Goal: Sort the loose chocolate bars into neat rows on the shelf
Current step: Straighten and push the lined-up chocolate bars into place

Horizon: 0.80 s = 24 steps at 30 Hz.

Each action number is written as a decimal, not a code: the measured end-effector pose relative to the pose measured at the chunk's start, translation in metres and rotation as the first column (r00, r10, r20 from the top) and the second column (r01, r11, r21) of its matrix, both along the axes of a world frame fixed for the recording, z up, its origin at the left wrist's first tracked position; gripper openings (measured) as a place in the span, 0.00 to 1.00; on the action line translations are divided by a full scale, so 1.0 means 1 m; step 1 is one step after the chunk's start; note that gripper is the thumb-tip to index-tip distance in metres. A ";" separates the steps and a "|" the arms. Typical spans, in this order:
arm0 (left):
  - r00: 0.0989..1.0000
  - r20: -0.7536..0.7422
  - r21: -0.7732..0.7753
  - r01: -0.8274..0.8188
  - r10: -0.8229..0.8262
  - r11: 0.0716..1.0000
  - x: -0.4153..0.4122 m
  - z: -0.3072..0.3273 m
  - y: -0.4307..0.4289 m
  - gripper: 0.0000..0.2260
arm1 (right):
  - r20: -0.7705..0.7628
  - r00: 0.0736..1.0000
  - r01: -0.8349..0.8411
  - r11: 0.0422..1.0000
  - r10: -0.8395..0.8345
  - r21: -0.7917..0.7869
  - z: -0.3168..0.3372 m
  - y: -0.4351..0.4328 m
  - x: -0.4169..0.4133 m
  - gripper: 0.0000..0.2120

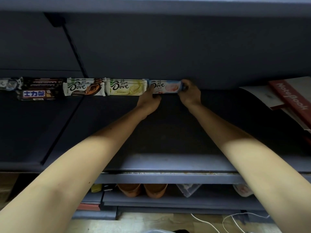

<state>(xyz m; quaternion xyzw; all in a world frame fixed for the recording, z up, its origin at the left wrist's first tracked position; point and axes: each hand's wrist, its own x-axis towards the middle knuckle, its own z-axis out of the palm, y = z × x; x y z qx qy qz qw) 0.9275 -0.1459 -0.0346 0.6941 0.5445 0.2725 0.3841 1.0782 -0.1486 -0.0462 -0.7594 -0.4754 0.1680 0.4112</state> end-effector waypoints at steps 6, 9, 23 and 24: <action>1.000 0.007 -0.023 0.018 -0.018 1.000 -0.005 0.003 0.006 0.24 | -0.006 0.998 -0.063 0.996 0.063 -0.061 0.005 -0.003 0.003 0.20; 0.999 -0.011 0.017 0.034 -0.034 0.999 -0.014 0.004 0.006 0.23 | 0.202 0.977 -0.051 0.995 0.068 -0.089 0.004 -0.002 -0.001 0.20; 0.735 -0.609 0.147 0.475 -0.298 0.868 -0.046 0.002 0.009 0.20 | 0.554 0.818 -0.135 0.988 0.151 -0.070 -0.002 -0.019 -0.018 0.17; 0.710 -0.639 0.141 0.487 -0.296 0.862 -0.044 0.002 0.011 0.21 | 0.544 0.812 -0.188 0.977 0.212 -0.099 0.000 -0.019 -0.020 0.18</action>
